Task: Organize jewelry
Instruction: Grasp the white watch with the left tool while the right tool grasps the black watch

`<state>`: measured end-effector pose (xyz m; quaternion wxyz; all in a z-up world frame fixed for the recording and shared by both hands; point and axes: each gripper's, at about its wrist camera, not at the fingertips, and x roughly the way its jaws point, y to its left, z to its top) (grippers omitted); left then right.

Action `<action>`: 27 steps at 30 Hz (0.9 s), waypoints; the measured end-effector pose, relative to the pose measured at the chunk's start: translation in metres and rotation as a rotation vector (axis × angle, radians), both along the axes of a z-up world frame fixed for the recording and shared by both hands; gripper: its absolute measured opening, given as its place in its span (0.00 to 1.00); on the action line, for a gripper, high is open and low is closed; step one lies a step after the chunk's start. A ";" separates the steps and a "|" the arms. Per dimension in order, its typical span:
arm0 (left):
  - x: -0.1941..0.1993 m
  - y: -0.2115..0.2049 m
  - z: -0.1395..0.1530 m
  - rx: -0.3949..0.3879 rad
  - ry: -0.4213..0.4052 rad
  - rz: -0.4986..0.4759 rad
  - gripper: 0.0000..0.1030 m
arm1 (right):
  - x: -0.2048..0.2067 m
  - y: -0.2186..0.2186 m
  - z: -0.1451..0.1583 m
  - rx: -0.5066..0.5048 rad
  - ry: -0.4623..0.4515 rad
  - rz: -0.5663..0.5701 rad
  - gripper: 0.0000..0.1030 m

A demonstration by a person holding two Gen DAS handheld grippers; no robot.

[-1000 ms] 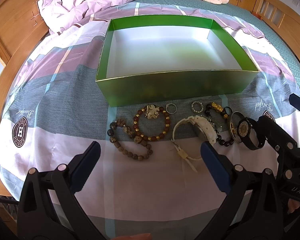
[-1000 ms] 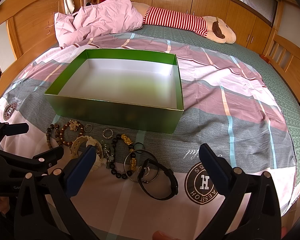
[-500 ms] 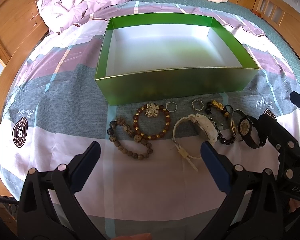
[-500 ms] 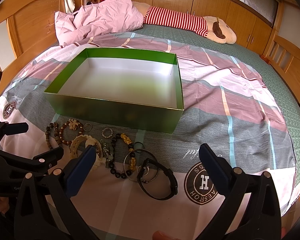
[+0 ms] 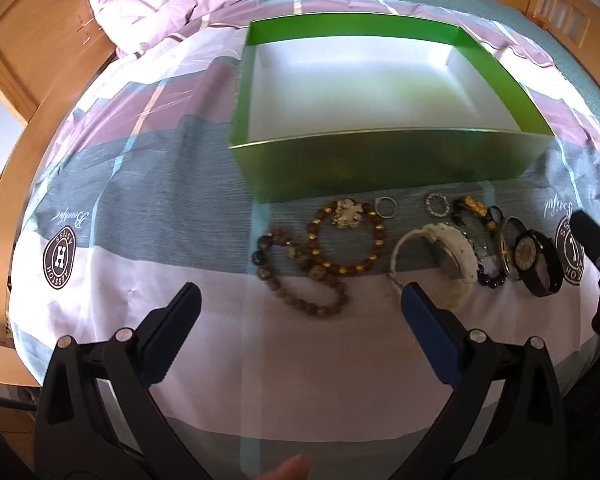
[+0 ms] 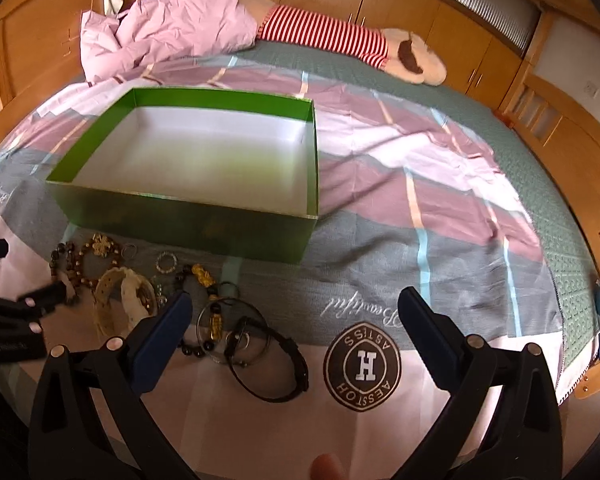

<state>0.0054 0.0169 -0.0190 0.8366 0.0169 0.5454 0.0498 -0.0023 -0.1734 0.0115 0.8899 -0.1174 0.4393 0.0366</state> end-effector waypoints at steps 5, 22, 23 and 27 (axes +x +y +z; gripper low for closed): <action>0.001 0.012 0.009 -0.108 -0.004 0.011 0.75 | 0.002 0.001 -0.004 0.031 0.064 0.036 0.89; 0.032 -0.037 -0.036 -0.168 0.160 -0.121 0.29 | 0.015 -0.030 -0.056 -0.013 0.255 -0.021 0.67; 0.033 -0.037 -0.039 -0.173 0.165 -0.117 0.23 | 0.016 -0.030 -0.060 -0.010 0.267 -0.016 0.66; 0.034 -0.039 -0.042 -0.175 0.164 -0.124 0.13 | 0.016 -0.028 -0.068 0.004 0.295 0.003 0.29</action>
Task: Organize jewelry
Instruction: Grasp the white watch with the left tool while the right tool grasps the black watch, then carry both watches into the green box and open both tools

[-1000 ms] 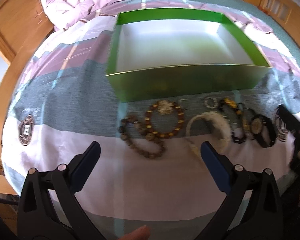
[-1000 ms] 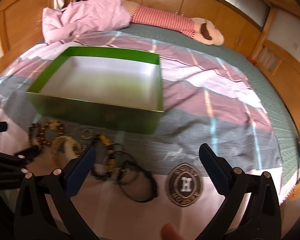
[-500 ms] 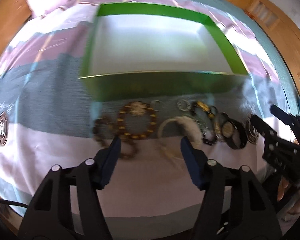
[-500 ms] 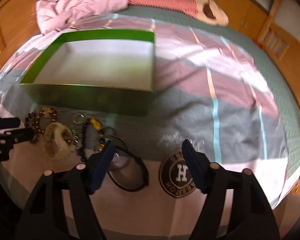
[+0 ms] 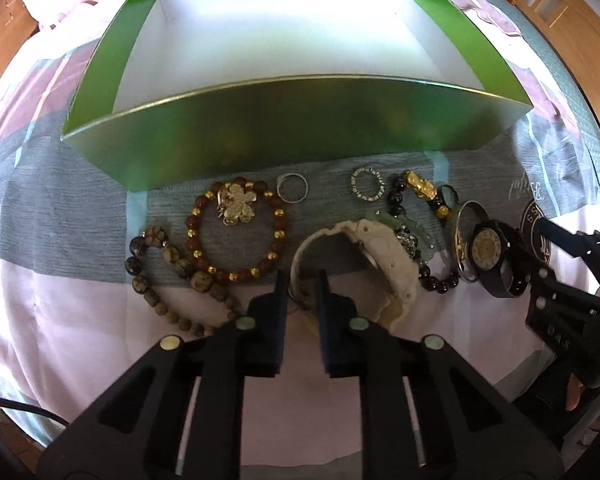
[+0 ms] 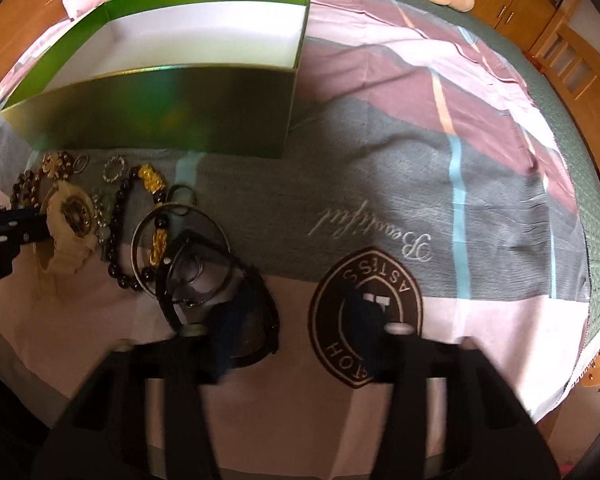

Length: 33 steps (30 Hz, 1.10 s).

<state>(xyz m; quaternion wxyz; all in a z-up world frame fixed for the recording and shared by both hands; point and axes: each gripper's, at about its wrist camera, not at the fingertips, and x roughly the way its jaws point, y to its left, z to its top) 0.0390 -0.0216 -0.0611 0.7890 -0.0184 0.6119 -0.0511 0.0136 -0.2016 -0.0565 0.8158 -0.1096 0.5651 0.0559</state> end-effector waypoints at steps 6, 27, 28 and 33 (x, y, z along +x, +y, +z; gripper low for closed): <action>-0.008 0.001 0.011 0.029 -0.055 -0.005 0.08 | -0.006 0.001 0.013 0.052 -0.041 0.005 0.11; -0.030 0.022 0.065 0.001 -0.179 0.029 0.08 | -0.009 -0.002 0.064 0.129 -0.239 0.006 0.09; -0.030 0.023 0.068 -0.001 -0.179 0.029 0.08 | -0.007 -0.002 0.070 0.138 -0.246 0.006 0.09; -0.009 0.024 0.091 -0.008 -0.209 0.019 0.08 | 0.009 0.005 0.099 0.178 -0.289 0.019 0.09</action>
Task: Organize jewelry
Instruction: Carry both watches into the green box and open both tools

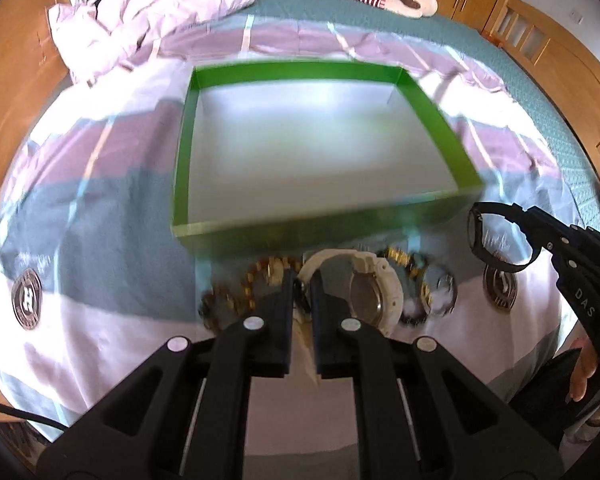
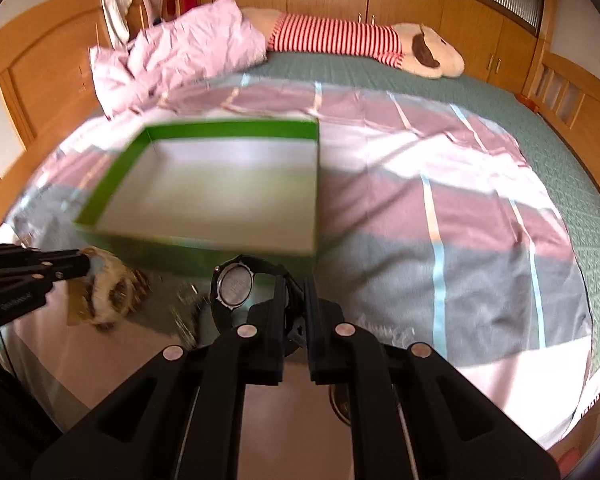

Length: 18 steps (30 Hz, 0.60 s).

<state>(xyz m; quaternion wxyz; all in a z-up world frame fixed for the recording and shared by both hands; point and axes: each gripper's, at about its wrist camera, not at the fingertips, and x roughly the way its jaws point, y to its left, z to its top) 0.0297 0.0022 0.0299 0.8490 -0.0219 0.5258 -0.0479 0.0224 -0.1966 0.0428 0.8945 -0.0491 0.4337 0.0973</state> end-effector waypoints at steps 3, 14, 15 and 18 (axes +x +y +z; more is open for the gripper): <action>0.020 0.005 0.013 -0.061 -0.010 0.001 0.08 | 0.017 0.011 0.016 0.016 -0.035 0.012 0.09; 0.091 0.039 0.003 -0.049 -0.064 0.108 0.08 | 0.083 0.064 -0.007 0.014 -0.085 0.070 0.09; 0.095 0.039 0.000 -0.039 -0.065 0.110 0.08 | 0.086 0.066 -0.011 0.014 -0.077 0.071 0.09; 0.103 0.039 -0.010 -0.049 -0.043 0.115 0.12 | 0.087 0.066 -0.023 0.010 -0.056 0.077 0.20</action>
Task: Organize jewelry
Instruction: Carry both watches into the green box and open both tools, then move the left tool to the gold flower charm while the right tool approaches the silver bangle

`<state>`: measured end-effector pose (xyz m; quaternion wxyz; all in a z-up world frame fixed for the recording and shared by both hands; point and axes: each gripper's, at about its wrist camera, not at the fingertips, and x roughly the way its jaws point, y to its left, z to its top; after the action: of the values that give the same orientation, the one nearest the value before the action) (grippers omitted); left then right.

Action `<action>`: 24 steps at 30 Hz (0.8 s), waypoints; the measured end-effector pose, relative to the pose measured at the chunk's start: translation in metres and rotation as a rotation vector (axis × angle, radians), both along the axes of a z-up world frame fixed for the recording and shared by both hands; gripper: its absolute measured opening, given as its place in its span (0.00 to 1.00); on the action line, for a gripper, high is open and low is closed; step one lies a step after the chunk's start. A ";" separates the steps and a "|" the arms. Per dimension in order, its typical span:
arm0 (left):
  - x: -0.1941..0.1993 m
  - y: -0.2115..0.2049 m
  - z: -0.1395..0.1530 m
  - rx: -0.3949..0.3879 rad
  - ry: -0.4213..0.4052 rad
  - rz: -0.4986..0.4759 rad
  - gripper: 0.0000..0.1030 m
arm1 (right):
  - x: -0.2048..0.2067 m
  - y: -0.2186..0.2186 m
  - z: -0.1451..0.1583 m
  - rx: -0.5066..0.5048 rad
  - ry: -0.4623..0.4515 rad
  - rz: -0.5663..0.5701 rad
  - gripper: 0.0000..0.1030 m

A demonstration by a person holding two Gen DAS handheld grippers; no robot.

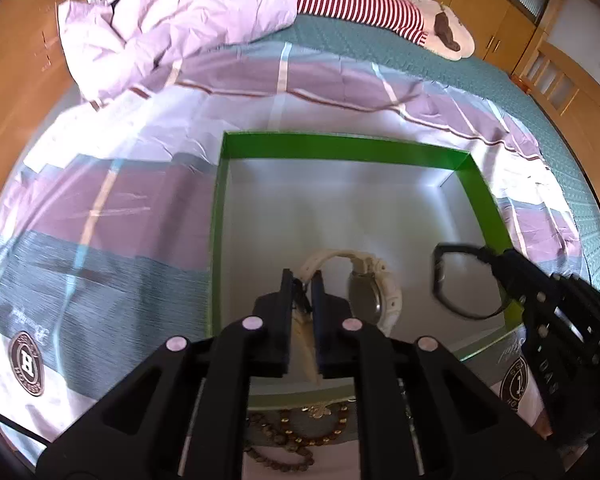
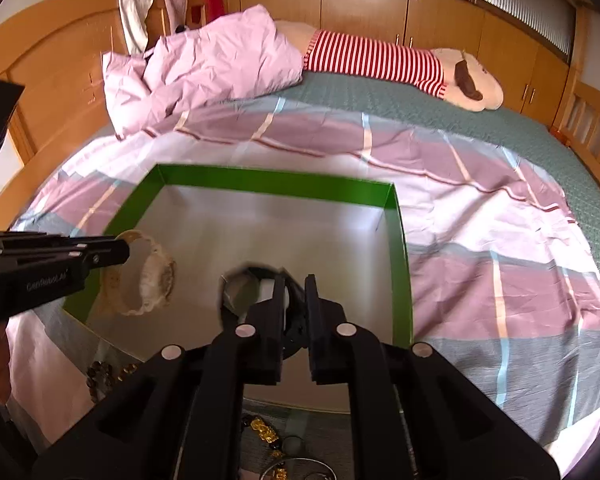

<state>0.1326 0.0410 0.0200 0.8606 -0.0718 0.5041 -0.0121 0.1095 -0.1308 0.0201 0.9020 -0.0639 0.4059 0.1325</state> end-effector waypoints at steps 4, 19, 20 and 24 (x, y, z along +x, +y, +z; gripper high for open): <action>-0.006 -0.004 0.003 -0.010 -0.019 0.004 0.34 | -0.010 -0.013 0.009 0.027 -0.019 -0.018 0.60; -0.072 -0.013 -0.009 0.037 0.042 -0.132 0.37 | -0.053 -0.034 -0.031 0.012 0.287 0.071 0.48; -0.075 -0.013 -0.011 0.022 0.056 -0.135 0.37 | -0.053 -0.031 -0.035 -0.002 0.296 0.076 0.47; -0.079 -0.020 -0.019 0.018 0.089 -0.168 0.38 | -0.055 -0.023 -0.044 -0.040 0.324 0.099 0.47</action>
<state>0.0539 0.0215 0.0010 0.8339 -0.0219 0.5462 -0.0763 0.0543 -0.1541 -0.0242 0.8156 -0.0794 0.5450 0.1775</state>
